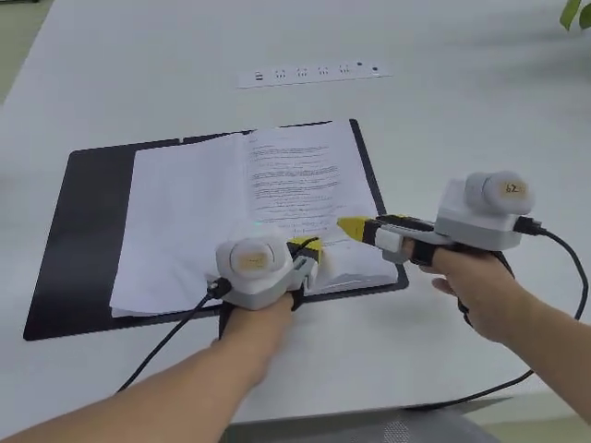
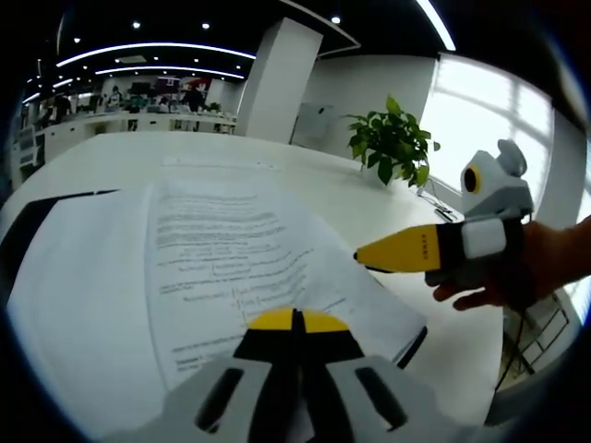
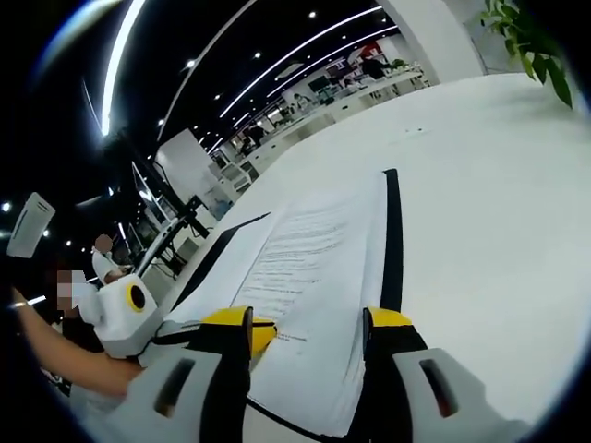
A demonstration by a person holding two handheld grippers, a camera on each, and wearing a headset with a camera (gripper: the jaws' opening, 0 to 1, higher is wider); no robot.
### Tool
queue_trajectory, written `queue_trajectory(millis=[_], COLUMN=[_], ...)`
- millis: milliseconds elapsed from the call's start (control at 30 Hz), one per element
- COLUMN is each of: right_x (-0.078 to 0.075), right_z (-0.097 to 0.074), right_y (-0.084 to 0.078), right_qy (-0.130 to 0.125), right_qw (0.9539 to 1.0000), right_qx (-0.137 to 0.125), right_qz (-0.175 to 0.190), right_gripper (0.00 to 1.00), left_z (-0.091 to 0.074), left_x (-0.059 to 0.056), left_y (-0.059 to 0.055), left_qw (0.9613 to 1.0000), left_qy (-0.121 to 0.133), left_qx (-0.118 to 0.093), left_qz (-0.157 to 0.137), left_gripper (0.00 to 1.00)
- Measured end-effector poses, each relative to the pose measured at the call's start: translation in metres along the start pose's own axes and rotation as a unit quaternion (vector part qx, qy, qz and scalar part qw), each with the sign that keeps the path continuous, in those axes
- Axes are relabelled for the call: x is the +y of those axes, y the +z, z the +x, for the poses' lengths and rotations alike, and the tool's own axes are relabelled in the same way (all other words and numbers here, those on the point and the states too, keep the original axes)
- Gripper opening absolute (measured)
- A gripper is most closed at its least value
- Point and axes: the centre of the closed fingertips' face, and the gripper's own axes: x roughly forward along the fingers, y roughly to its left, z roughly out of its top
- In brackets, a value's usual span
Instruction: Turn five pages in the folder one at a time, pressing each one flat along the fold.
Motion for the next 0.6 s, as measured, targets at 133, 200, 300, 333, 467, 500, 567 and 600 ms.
queue_trajectory(millis=[133, 200, 300, 333, 467, 500, 567, 600], right_x=[0.0, 0.001, 0.0, -0.001, -0.004, -0.005, -0.008, -0.009], right_z=[0.0, 0.0, -0.001, -0.002, -0.004, -0.004, -0.005, -0.006], right_y=[-0.001, -0.002, -0.002, -0.002, -0.002, -0.003, -0.003, -0.004], right_qy=[0.0, -0.001, -0.004, -0.005, -0.01, -0.01, -0.016, -0.016], right_qw=[1.0, 0.9999, 0.9999, 0.9998, 0.9995, 0.9993, 0.9991, 0.999], right_qx=[0.001, 0.004, 0.004, 0.005, 0.009, 0.01, 0.012, 0.013], right_qz=[0.005, 0.01, 0.016, 0.018, 0.027, 0.033, 0.038, 0.041], right_gripper=[0.41, 0.36, 0.31, 0.3, 0.21, 0.18, 0.13, 0.11], left_z=[0.0, 0.0, 0.0, 0.0, 0.001, 0.001, 0.001, 0.001], left_x=[0.0, 0.0, 0.0, 0.0, 0.001, 0.001, 0.001, 0.001], left_y=[0.0, 0.0, 0.0, 0.0, 0.0, 0.0, 0.0, 0.0], left_qw=[1.0, 1.0, 1.0, 1.0, 1.0, 1.0, 1.0, 1.0], left_qy=[0.0, 0.001, 0.0, 0.0, 0.0, 0.0, 0.0, 0.0], left_qx=[0.0, 0.0, 0.0, 0.0, 0.001, 0.001, 0.002, 0.002], left_qz=[0.0, 0.001, 0.001, -0.001, -0.001, -0.001, 0.0, 0.003], left_gripper=[0.0, 0.0, 0.0, 0.0, 0.0, 0.0, 0.0, 0.0])
